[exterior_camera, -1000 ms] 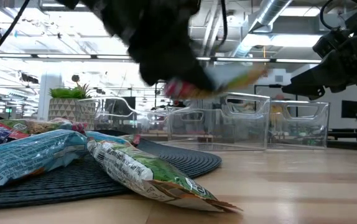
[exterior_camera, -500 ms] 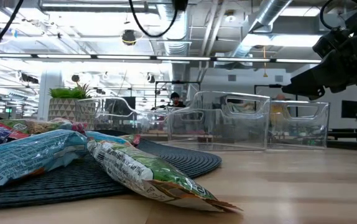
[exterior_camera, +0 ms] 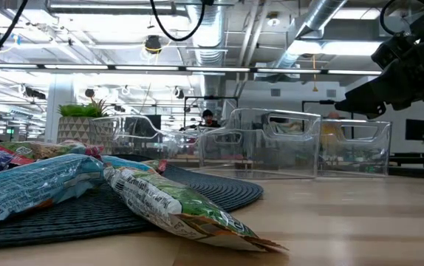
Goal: Pick and place Granola Bars by type
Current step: Put the red granola bar into the left transparent bin
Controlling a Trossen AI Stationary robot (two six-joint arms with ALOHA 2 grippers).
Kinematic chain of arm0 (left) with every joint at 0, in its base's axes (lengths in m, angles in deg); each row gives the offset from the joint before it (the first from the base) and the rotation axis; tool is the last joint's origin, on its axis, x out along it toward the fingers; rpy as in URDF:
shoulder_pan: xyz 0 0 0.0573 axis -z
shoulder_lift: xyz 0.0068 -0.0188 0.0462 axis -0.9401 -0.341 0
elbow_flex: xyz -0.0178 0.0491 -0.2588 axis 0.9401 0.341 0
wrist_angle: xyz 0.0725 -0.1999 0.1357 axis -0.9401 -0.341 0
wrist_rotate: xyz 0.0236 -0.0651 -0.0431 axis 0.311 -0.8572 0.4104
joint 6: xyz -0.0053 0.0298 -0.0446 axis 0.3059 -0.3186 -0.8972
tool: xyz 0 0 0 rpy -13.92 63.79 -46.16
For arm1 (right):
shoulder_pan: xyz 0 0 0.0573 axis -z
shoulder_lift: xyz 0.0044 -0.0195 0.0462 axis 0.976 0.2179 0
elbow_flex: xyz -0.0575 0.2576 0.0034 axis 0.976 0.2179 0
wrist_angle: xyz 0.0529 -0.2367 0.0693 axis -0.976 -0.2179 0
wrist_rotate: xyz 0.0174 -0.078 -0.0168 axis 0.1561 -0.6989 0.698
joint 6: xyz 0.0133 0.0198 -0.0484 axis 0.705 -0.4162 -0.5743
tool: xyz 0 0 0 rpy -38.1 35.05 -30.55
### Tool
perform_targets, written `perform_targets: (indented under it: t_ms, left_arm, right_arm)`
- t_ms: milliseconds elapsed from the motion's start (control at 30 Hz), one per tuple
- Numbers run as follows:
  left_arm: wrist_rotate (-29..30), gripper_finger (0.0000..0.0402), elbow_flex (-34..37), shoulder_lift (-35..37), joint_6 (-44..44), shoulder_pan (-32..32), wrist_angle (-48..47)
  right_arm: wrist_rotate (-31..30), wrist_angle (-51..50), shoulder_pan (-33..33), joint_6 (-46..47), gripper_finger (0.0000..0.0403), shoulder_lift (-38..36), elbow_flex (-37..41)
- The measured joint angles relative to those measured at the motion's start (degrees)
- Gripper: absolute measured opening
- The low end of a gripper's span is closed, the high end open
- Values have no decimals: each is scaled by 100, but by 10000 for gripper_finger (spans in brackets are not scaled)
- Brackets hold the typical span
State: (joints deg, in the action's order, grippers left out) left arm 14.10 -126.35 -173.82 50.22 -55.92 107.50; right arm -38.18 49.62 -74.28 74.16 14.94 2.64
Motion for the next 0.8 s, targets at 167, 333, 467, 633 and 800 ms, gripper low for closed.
perform_targets:
  t_ms: [167,333,467,633,800]
  left_arm:
    - [585,59,0,0,131,-247,-144]
    - [1654,59,0,0,694,-693,-346]
    - [2547,59,0,0,1215,-1180,-600]
    - [3363,59,0,0,1490,-1830,-1193]
    - [4033,59,0,0,1593,-2425,-1840]
  right_arm:
    - [-1,0,-1,-1,240,0,-2]
    - [0,0,-1,0,240,0,-2]
    - [-2,0,0,-2,240,0,0]
    - [-1,0,-1,-1,240,0,0]
    - [-2,0,-2,-2,240,1,-2]
